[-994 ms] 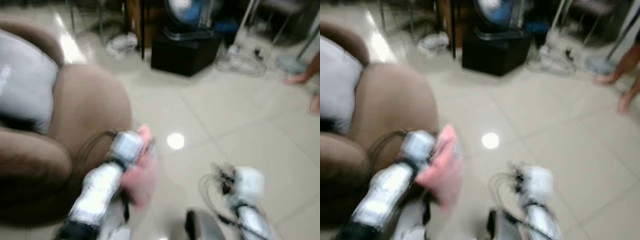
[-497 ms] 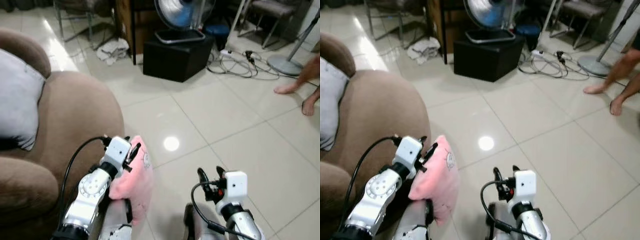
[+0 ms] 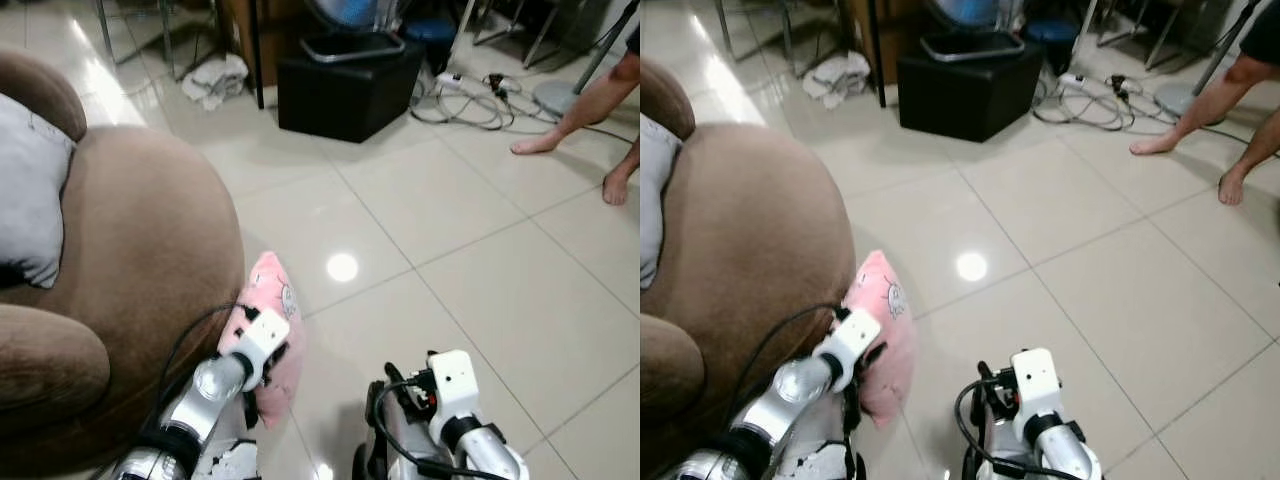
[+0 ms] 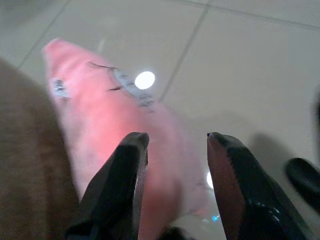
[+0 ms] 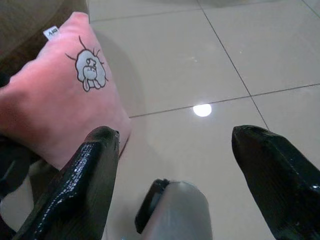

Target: Move the pillow to the sofa from floor

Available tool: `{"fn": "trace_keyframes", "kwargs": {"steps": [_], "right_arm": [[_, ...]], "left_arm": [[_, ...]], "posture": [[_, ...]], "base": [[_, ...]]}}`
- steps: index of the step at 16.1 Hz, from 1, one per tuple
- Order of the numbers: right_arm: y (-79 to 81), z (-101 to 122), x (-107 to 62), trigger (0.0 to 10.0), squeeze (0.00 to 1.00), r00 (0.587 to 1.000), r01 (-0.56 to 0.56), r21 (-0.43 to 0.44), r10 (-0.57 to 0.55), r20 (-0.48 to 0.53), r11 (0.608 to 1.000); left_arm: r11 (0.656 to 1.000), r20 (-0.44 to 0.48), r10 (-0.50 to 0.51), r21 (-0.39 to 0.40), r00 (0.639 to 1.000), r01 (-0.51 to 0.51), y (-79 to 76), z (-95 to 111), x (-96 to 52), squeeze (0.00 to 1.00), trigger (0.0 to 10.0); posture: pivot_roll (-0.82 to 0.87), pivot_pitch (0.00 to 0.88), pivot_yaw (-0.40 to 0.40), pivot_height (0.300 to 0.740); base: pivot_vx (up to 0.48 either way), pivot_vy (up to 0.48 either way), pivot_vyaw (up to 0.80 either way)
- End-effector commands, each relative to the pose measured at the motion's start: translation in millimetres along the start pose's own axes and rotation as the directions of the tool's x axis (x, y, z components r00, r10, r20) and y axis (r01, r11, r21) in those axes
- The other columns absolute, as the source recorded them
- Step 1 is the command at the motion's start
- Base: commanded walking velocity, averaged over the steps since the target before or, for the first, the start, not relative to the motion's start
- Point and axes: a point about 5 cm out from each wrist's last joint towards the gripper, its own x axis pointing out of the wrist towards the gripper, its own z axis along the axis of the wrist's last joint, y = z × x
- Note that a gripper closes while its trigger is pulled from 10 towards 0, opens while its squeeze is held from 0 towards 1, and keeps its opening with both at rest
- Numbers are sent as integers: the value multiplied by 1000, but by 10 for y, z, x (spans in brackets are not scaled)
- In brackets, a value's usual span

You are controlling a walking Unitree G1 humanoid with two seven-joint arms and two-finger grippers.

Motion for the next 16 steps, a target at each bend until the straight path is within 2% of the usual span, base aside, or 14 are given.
{"fn": "trace_keyframes", "kwargs": {"steps": [1, 4, 7, 9, 10, 11, 12, 16], "right_arm": [[-7, 4, -34, 10000, 0, 1000, 6, -17, -6, -17, 1000], [1, 102, -126, 10000, 0, 1000, 14, -17, -14, 14, 1000], [39, 215, -164, 10000, 0, 999, -17, -19, 18, 51, 1000], [23, 328, -185, 10000, 0, 995, -17, -9, 18, 95, 1000], [19, 382, -196, 10000, 0, 994, -37, -15, 39, 106, 999], [18, 412, -201, 10000, 0, 993, -54, -37, 58, 104, 998], [18, 422, -204, 10000, 0, 993, -59, -45, 63, 101, 997], [23, 496, -281, 10000, 0, 991, -97, -87, 104, 86, 992]], "left_arm": [[999, -32, 52, -2, 998, -52, 35, -27, 19, 0, 10000], [985, -2, 167, -33, 986, -167, 190, 127, 85, 0, 10000], [980, -18, 197, -13, 980, -198, 271, 139, 89, 0, 10000], [976, -40, 212, -51, 976, -214, 328, 121, 82, 0, 10000], [973, -48, 225, -46, 973, -227, 363, 125, 81, 129, 10000], [974, -53, 224, -18, 973, -225, 366, 126, 83, 855, 10000], [974, -55, 225, -11, 973, -226, 367, 124, 84, 1000, 10000], [945, -58, 324, 55, 944, -321, 459, 176, 86, 1000, 10000]], "posture": [[-19, 211, -65, 600], [-58, 263, -64, 565], [-75, 290, -69, 540], [-86, 300, -78, 540], [-97, 308, -84, 540], [-107, 314, -86, 540], [-107, 314, -86, 540], [-165, 338, -95, 540]], "base": [[0, 0, 0], [0, 0, 0], [0, 0, 0], [0, 0, 0], [0, 0, 0], [0, 0, 0], [0, 0, 0], [0, 0, 0]]}}
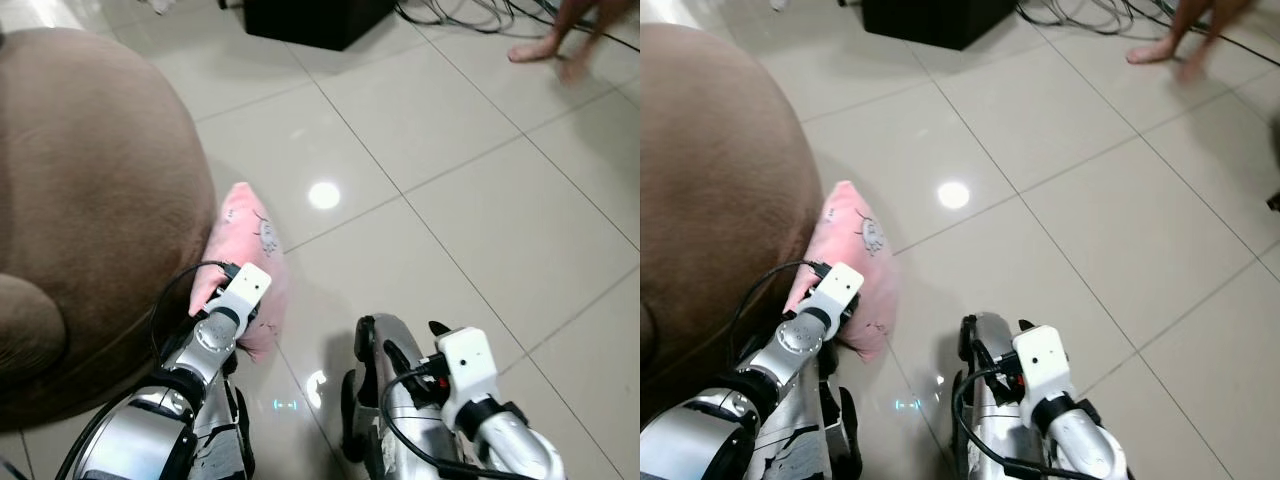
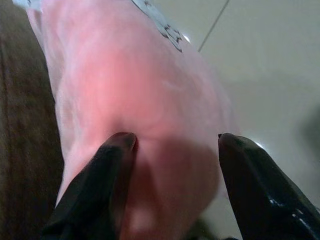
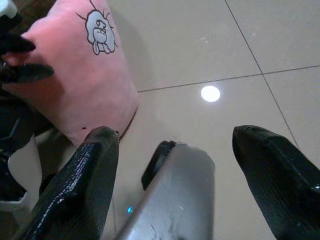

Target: Move the pillow to the sofa from floor

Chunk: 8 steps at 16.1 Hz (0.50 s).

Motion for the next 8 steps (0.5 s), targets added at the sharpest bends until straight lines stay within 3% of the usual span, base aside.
{"fn": "trace_keyframes", "kwargs": {"steps": [1, 3, 5, 6, 7, 8], "right_arm": [[44, -34, -66, 10000, 0, 999, -33, -13, 33, -35, 999], [53, -22, -101, 10000, 0, 998, -42, -19, 41, -37, 999], [37, 0, -124, 10000, 0, 999, -36, -18, 36, -37, 999], [36, 13, -146, 10000, 0, 999, -34, -18, 33, -41, 999], [39, 15, -151, 10000, 0, 999, -34, -18, 33, -43, 999], [47, 15, -160, 10000, 0, 998, -38, -19, 37, -46, 999]], "left_arm": [[999, -17, 36, 35, 999, -35, -10, -50, -12, 1000, 10000], [996, 36, 85, 13, 996, -85, 36, 38, 1, 1000, 10000], [989, 62, 133, 53, 989, -136, 87, 94, 13, 1000, 10000], [981, 39, 136, 134, 990, -140, 101, 71, 18, 722, 10000], [979, 30, 130, 153, 991, -133, 97, 57, 17, 35, 10000], [984, -3, 99, 148, 995, -97, 70, 17, 15, 0, 10000]], "posture": [[-182, 340, -97, 540], [-189, 340, -96, 540], [-201, 339, -93, 540], [-205, 335, -91, 540], [-205, 334, -90, 540], [-206, 332, -90, 540]], "base": [[0, 0, 0], [0, 0, 0], [0, 0, 0], [0, 0, 0], [0, 0, 0], [0, 0, 0]]}}
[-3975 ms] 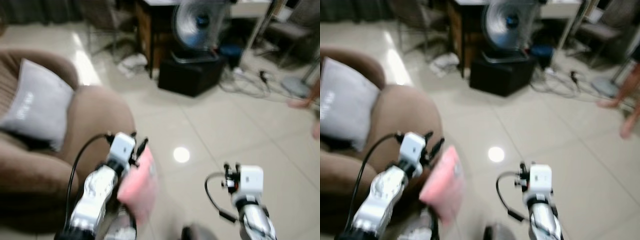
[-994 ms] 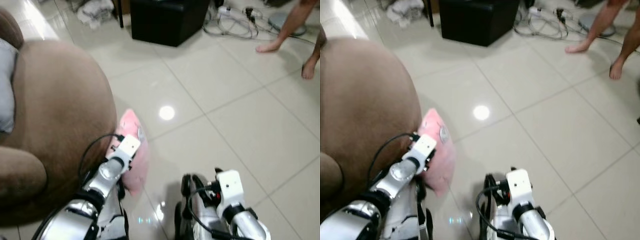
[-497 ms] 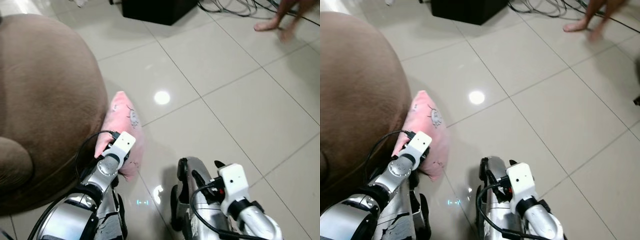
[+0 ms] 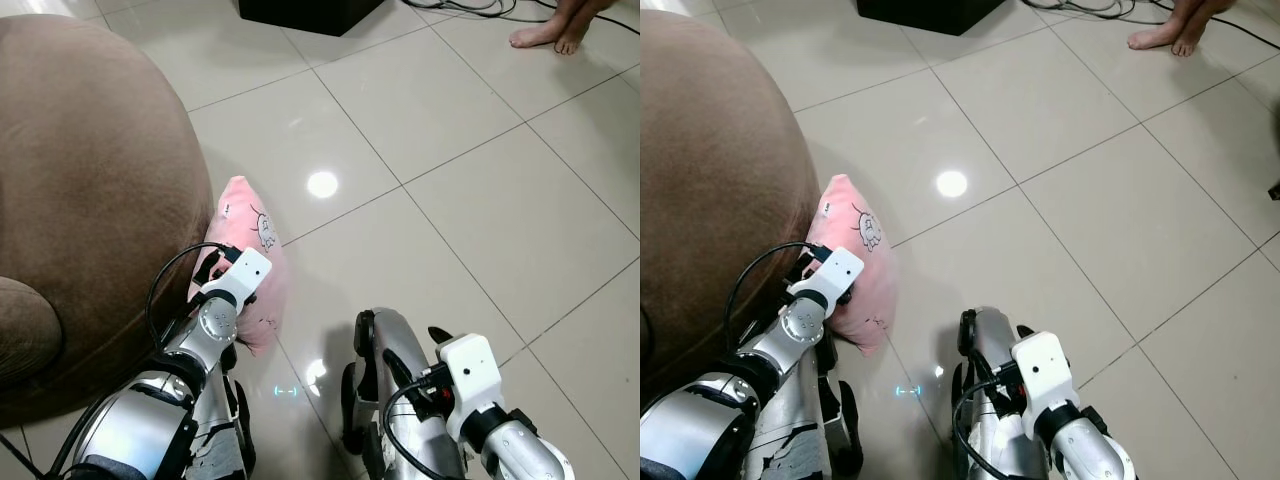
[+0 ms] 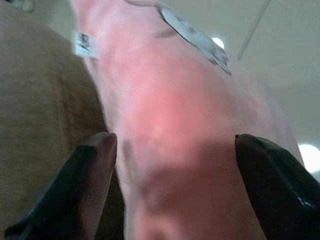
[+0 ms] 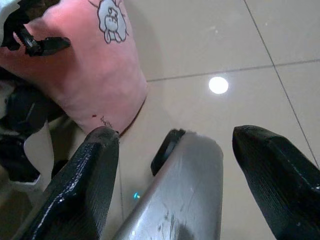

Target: Move the pillow to the sofa from floor

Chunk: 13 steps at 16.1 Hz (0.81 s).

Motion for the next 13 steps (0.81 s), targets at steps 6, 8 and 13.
{"fn": "trace_keyframes", "kwargs": {"steps": [6, 8, 13], "right_arm": [[35, 35, -77, 10000, 0, 999, -45, 14, 45, 19, 999], [40, 35, -82, 10000, 0, 998, -67, 12, 67, 15, 998], [51, 33, -112, 10000, 0, 992, -124, 2, 124, 13, 992]], "left_arm": [[997, -88, -74, -4, 993, 74, -95, -180, -50, 0, 0], [997, -97, -78, -6, 992, 78, -89, -187, -49, 0, 0], [996, -99, -92, -22, 991, 90, -99, -188, -50, 0, 0]], "posture": [[-206, 328, -91, 540], [-204, 333, -92, 540], [-202, 332, -95, 540]], "base": [[0, 0, 0], [0, 0, 0], [0, 0, 0]]}}
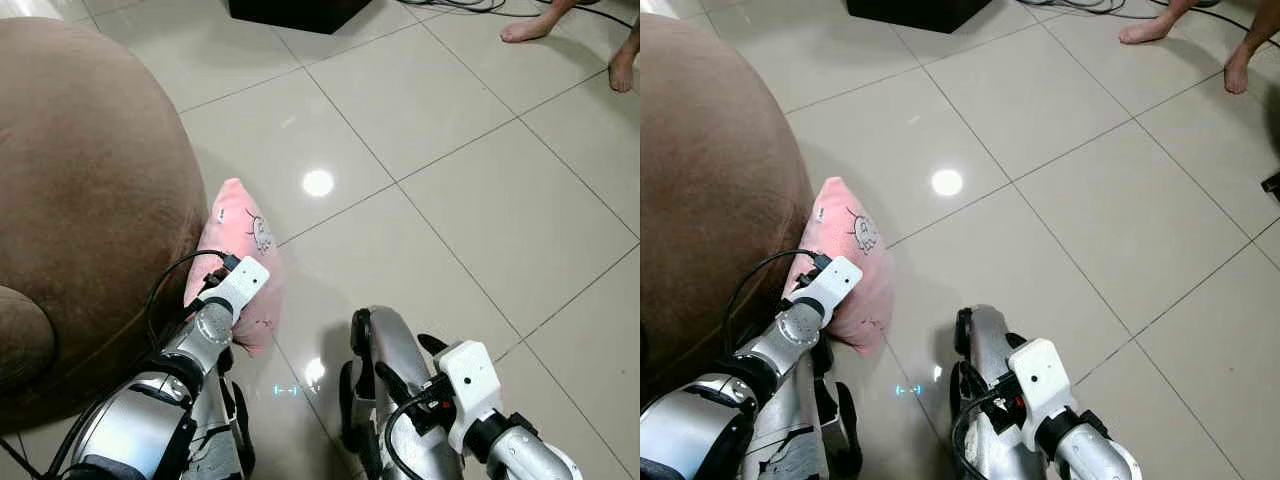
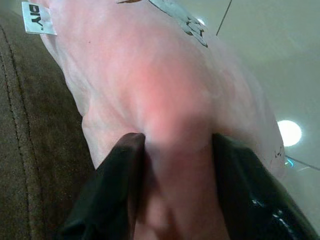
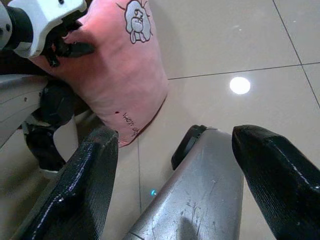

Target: Move the pillow to the sofa from floor

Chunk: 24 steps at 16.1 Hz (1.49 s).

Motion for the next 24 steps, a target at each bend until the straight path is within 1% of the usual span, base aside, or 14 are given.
{"fn": "trace_keyframes", "kwargs": {"steps": [1, 13, 17, 19, 20, 21, 22, 23, 24], "right_arm": [[6, 8, -51, 10000, 0, 1000, -9, 1, 9, 3, 1000], [-3, -18, -44, 10000, 0, 1000, 0, -25, 0, -8, 1000], [-32, -74, -23, 10000, 0, 999, 35, -24, -36, -9, 999], [-58, -86, -3, 10000, 0, 997, 83, -18, -83, 2, 996], [-90, -93, -1, 10000, 0, 992, 125, 1, -125, 10, 992], [-139, -94, 5, 10000, 0, 983, 179, 38, -180, 33, 983], [-165, -102, 13, 10000, 0, 978, 202, 50, -204, 38, 978], [-219, -75, 27, 10000, 0, 963, 257, 69, -262, 68, 964], [-261, -24, 30, 10000, 0, 946, 302, 80, -309, 102, 950]], "left_arm": [[999, -40, -37, -12, 999, 36, -86, -99, -29, 0, 0], [998, -39, -59, -36, 998, 57, -116, -88, -30, 0, 0], [993, -11, -80, -88, 997, 79, -178, -24, -29, 0, 0], [983, 19, -95, -154, 995, 97, -231, 47, -28, 0, 0], [963, 71, -112, -240, 991, 126, -265, 156, -22, 0, 0], [913, 181, -139, -358, 974, 197, -309, 364, -20, 0, 0], [885, 234, -144, -405, 962, 231, -318, 460, -22, 0, 0], [799, 390, -132, -502, 911, 331, -281, 743, -40, 0, 0], [742, 518, -93, -534, 850, 406, -205, 968, -79, 0, 0]], "posture": [[-202, 332, -95, 540], [-203, 320, -99, 540], [-171, 279, -83, 540], [-149, 245, -70, 540], [-137, 224, -62, 540], [-103, 158, -44, 540], [-95, 140, -39, 540], [-76, 110, -29, 540], [-65, 95, -27, 540]], "base": [[0, 0, 0], [0, 0, 0], [0, 0, 0], [0, 0, 0], [0, 0, 0], [0, 0, 0], [0, 0, 0], [0, 0, 0], [0, 0, 0]]}}
